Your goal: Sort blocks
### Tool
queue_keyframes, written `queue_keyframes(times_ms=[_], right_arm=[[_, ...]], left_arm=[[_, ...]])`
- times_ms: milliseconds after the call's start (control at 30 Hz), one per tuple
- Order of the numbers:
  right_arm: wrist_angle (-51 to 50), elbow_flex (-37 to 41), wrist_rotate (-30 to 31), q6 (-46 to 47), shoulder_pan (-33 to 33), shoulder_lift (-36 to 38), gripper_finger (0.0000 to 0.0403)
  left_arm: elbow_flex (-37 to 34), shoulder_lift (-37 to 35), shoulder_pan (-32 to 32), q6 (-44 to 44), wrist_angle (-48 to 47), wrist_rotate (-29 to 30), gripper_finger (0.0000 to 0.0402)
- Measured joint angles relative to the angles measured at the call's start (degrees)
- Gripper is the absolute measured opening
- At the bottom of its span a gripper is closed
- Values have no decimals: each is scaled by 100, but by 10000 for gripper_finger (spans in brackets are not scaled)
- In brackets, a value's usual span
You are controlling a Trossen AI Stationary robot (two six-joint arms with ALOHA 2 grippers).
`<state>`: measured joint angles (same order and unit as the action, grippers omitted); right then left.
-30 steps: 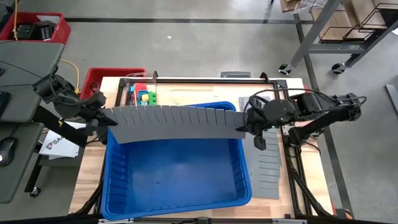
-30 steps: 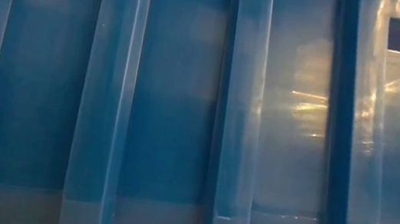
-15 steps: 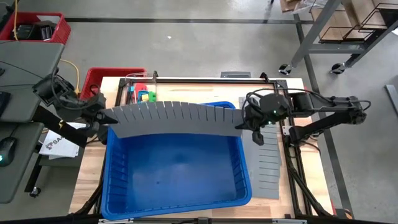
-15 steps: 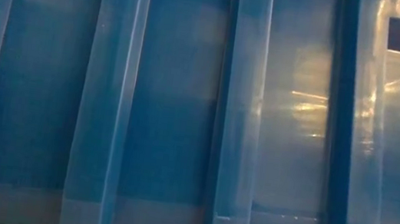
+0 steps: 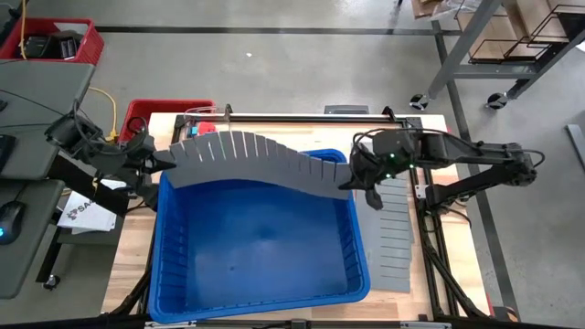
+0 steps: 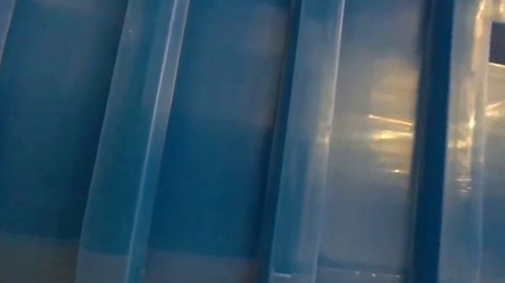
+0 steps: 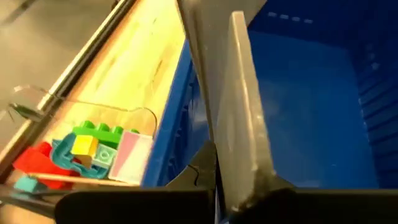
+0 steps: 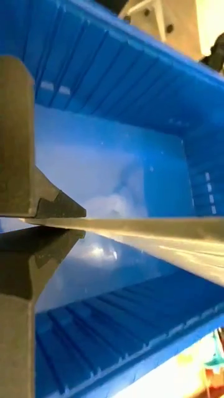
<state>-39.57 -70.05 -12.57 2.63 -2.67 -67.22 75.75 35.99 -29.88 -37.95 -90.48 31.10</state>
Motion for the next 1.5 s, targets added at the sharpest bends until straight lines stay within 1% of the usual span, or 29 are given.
queue_keyframes(times_ms=[133,300,500,800,1300,1500], right_arm=[[139,144,-96,-261,-289,-3,0],[109,167,-143,-754,-707,-30,0],[82,167,-710,-995,-1034,-135,0],[120,165,-1023,-1200,-1041,-394,0],[-346,136,-1012,-1371,-1035,-387,0],[-564,134,-1015,-1434,-1000,-334,0]], left_arm=[[2,4,146,-173,33,-304,0],[3,28,222,-246,44,-352,0],[2,100,222,-353,42,-428,0],[-2,142,220,-579,33,-495,0],[-7,149,218,-518,65,-487,0],[-7,151,218,-316,88,-696,0]])
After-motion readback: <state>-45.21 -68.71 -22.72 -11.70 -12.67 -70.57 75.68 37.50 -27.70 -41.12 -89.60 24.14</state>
